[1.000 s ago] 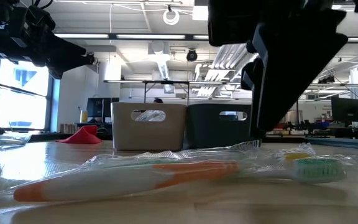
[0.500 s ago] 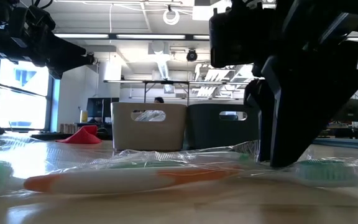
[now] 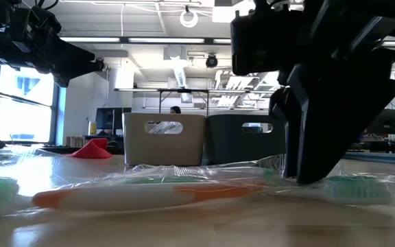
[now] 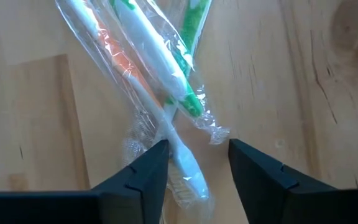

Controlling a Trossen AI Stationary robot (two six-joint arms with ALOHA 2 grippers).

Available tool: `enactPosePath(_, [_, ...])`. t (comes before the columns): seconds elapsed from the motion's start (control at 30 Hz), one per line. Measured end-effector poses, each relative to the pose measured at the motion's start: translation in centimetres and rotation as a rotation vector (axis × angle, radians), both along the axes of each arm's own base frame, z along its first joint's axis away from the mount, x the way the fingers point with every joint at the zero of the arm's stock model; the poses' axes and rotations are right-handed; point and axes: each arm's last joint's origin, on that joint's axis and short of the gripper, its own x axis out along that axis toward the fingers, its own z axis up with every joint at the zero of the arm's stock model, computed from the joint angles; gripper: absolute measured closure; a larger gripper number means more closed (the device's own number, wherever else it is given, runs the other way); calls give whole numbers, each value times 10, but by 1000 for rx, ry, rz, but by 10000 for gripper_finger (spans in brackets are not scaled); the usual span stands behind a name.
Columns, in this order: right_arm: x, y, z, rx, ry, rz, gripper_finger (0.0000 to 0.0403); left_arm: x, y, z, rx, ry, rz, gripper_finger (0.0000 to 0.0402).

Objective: Pick & Place Toothbrushes
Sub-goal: Put the orange toothbrush into the transparent bin

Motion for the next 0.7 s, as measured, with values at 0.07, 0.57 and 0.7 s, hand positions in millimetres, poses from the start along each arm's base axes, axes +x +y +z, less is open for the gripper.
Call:
enactPosePath(0.07, [0, 0, 0, 5, 4, 2, 253, 0, 0, 0, 0, 0, 0, 213])
enactPosePath(0.57, [0, 0, -1, 19, 13, 13, 372, 0, 0, 0, 0, 0, 0, 213])
enactPosePath(0.7, [0, 1, -1, 24, 13, 17, 391, 0, 0, 0, 0, 0, 0, 213])
